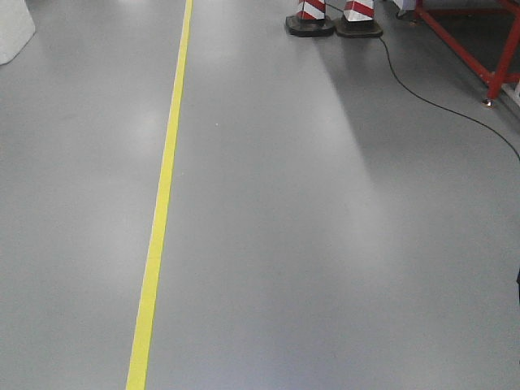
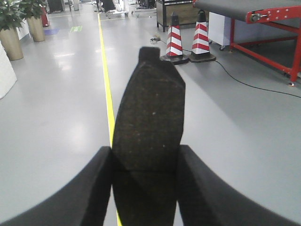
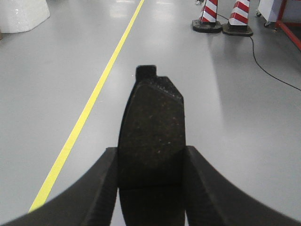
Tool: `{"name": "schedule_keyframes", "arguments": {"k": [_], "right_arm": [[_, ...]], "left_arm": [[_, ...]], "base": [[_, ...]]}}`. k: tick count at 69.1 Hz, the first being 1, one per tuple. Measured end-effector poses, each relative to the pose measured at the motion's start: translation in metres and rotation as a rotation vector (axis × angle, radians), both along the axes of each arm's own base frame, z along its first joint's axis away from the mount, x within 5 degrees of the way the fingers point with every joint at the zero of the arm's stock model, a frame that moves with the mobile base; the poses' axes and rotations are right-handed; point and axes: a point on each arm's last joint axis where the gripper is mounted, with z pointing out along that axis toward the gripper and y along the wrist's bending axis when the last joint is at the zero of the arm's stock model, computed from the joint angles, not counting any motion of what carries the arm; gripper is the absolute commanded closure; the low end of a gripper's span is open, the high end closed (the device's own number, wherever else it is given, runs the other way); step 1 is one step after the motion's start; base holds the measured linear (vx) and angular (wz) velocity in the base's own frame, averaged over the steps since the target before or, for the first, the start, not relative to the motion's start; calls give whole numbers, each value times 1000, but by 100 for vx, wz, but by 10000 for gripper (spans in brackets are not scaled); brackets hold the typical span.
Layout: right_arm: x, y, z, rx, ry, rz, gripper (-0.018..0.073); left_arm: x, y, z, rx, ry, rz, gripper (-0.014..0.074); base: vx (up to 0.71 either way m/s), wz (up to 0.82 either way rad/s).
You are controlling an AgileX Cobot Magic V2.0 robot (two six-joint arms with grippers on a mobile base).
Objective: Move and align brake pads A on conveyor
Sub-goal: 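Turn the base away from the steel table holding both pads, then drive forward along the yellow floor line past the cones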
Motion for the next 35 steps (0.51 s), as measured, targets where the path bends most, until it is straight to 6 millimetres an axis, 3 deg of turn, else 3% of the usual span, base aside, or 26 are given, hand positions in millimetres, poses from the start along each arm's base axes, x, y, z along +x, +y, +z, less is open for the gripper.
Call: {"name": "schedule_keyframes", "arguments": {"k": [35], "right_arm": [[0, 0, 0, 0, 1, 0, 482]], "left_arm": [[0, 0, 0, 0, 0, 0, 555]], "base": [[46, 4]]}}
